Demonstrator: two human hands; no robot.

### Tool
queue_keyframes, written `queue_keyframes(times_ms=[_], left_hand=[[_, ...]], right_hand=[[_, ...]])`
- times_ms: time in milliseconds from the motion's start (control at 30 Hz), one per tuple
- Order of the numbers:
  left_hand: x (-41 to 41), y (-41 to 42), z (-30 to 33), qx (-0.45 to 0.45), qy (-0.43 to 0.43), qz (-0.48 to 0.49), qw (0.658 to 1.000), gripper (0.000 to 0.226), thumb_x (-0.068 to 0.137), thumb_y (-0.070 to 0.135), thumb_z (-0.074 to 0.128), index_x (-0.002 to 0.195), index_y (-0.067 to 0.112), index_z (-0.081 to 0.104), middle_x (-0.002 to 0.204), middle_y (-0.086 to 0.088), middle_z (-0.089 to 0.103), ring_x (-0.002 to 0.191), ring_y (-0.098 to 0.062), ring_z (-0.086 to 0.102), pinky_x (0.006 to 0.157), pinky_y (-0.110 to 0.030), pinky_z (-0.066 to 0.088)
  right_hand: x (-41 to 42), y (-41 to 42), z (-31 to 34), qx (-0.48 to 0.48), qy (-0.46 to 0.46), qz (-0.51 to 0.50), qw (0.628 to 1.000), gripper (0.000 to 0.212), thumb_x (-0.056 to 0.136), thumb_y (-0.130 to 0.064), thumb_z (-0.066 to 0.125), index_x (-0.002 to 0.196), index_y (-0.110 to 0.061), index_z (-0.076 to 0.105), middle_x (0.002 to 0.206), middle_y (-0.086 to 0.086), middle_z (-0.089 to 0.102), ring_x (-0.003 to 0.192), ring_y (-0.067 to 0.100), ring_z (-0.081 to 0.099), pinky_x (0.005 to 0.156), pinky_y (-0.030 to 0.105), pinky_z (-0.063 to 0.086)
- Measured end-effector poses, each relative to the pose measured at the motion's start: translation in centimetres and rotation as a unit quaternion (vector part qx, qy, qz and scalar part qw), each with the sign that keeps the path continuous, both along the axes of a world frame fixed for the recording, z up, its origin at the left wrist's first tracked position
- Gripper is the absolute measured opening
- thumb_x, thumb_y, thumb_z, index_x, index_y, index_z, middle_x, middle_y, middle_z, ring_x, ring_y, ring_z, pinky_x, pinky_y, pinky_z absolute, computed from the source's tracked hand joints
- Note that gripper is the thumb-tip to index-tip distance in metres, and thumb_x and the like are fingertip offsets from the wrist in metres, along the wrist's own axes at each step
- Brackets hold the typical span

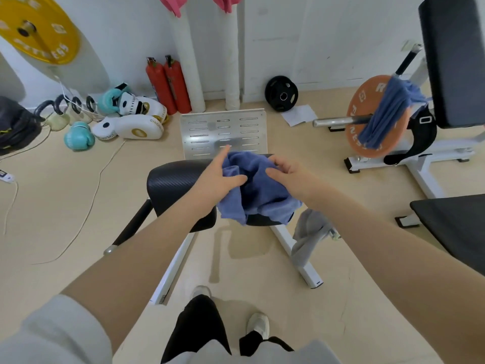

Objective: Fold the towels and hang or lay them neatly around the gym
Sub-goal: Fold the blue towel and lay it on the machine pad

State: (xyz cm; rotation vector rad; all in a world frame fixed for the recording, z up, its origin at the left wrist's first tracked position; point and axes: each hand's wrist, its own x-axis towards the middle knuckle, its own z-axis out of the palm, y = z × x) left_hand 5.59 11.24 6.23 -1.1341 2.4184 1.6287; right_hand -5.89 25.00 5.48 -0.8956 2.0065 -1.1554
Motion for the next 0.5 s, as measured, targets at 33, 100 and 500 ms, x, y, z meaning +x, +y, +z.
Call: queue_keyframes(times_ms=[33,100,500], left_hand=[[-0.2,-0.8,-0.2,0.017,0.087,-0.136,0.987,0.069,0.085,0.013,0.063,0.142,0.03,0.028,0.112,0.023,0.043,0.101,0.002,0.045,0.079,-0.002,0.038],[-1.1,-0.4,0.7,-0.019,0.072,-0.226,0.971,0.05,0.083,0.016,0.065,0.127,0.027,0.044,0.103,0.02,0.056,0.094,-0.001,0.054,0.074,-0.007,0.043],[-7.4,-11.7,0.8,0.167,0.128,0.085,0.974,0.015,0.091,0.015,0.049,0.082,0.02,0.059,0.081,-0.005,0.062,0.079,-0.021,0.058,0.072,-0.033,0.046]], right_hand=[[0.0,-0.6,0.2,-0.023,-0.023,0.005,0.999,0.013,0.094,-0.009,0.047,0.094,-0.007,0.06,0.082,0.001,0.06,0.08,0.011,0.053,0.082,0.032,0.045],[0.1,-1.9,0.9,-0.053,-0.067,0.029,0.996,0.025,0.093,-0.005,0.049,0.083,-0.021,0.064,0.075,-0.011,0.067,0.075,0.003,0.06,0.077,0.02,0.048],[-5.1,-9.6,2.0,0.042,-0.102,-0.029,0.993,0.007,0.087,-0.018,0.062,0.084,-0.014,0.058,0.082,0.01,0.061,0.074,0.018,0.056,0.069,0.026,0.046]])
